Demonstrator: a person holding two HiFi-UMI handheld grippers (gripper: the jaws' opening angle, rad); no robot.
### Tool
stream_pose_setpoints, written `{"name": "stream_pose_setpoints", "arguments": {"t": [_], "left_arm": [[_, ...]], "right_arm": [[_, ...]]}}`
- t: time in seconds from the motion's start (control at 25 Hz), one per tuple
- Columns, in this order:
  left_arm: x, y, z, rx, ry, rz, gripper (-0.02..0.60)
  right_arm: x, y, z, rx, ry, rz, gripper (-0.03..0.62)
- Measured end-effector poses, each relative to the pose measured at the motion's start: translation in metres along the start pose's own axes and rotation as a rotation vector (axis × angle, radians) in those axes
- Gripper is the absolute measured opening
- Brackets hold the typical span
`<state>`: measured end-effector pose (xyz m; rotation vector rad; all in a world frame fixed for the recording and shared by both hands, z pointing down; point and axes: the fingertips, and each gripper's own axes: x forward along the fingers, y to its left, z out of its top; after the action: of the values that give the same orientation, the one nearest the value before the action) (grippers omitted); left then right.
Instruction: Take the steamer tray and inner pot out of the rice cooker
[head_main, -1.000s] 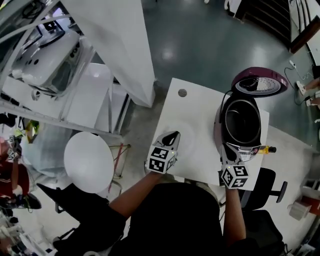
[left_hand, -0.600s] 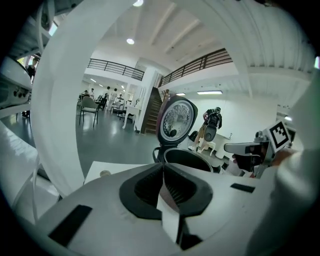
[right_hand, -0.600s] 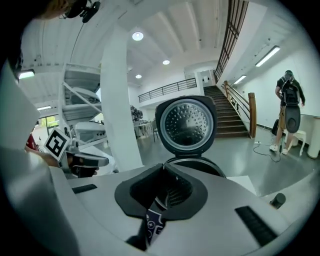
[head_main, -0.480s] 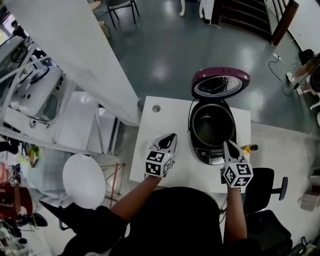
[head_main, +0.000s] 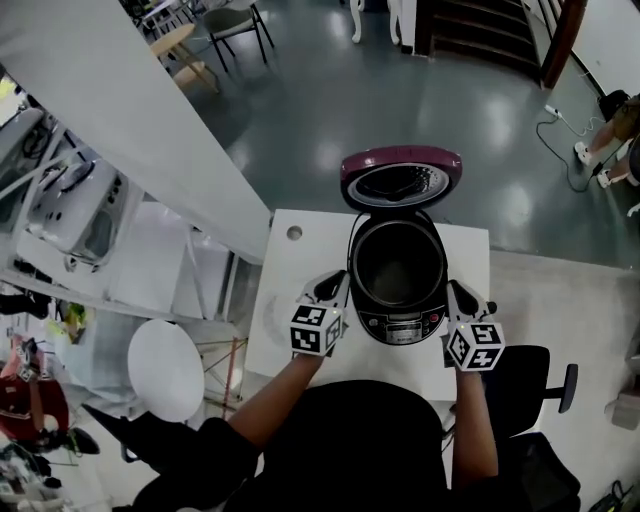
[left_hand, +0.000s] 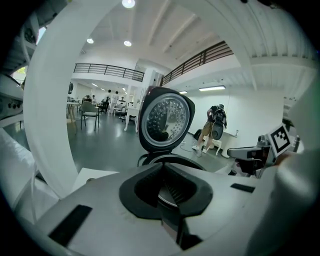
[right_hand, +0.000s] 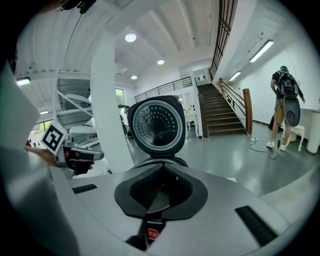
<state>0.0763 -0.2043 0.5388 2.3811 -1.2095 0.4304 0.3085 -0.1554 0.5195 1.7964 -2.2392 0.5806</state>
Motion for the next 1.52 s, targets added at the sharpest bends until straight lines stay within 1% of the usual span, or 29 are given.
{"name": "stream_pose_setpoints", "arguments": {"t": [0.2, 0.4, 0.6, 0.68, 0.72, 0.76, 0.8, 0.88, 1.04, 1.28, 1.4, 1.52], "left_arm": [[0.016, 0.001, -0.005, -0.016, 0.020, 0.062, 0.012], [0.029, 0.001, -0.006, -0.052, 0.022, 0.106, 0.012], [0.039, 0.013, -0.005, -0.052, 0.030, 0.133, 0.014], [0.043, 0.016, -0.006, -0.054, 0.038, 0.143, 0.030], [0.046, 0.018, -0.008, -0.056, 0.044, 0.146, 0.057], [0.049, 0.020, -0.009, -0.058, 0.052, 0.148, 0.089], [0.053, 0.021, -0.011, -0.059, 0.062, 0.147, 0.107], [0.061, 0.022, -0.018, -0.052, 0.089, 0.139, 0.117], [0.077, 0.025, -0.033, -0.028, 0.151, 0.117, 0.128], [0.089, 0.024, -0.048, -0.027, 0.218, 0.088, 0.127], [0.091, 0.023, -0.053, -0.021, 0.238, 0.091, 0.127], [0.092, 0.024, -0.055, -0.034, 0.241, 0.100, 0.127]], "right_arm": [[0.015, -0.018, -0.006, 0.009, 0.032, 0.044, 0.006], [0.027, -0.036, -0.013, 0.013, 0.071, 0.043, 0.007], [0.053, -0.035, -0.019, 0.002, 0.126, 0.079, 0.008], [0.062, -0.034, -0.022, -0.008, 0.155, 0.089, 0.009], [0.067, -0.035, -0.025, -0.014, 0.172, 0.092, 0.009], [0.072, -0.035, -0.027, -0.021, 0.188, 0.093, 0.019], [0.077, -0.036, -0.030, -0.028, 0.206, 0.095, 0.041], [0.086, -0.036, -0.037, -0.038, 0.244, 0.100, 0.091], [0.099, -0.041, -0.051, -0.052, 0.296, 0.098, 0.095], [0.108, -0.047, -0.068, -0.035, 0.348, 0.095, 0.095], [0.112, -0.048, -0.071, -0.033, 0.354, 0.098, 0.095], [0.117, -0.048, -0.074, -0.039, 0.371, 0.094, 0.095]]}}
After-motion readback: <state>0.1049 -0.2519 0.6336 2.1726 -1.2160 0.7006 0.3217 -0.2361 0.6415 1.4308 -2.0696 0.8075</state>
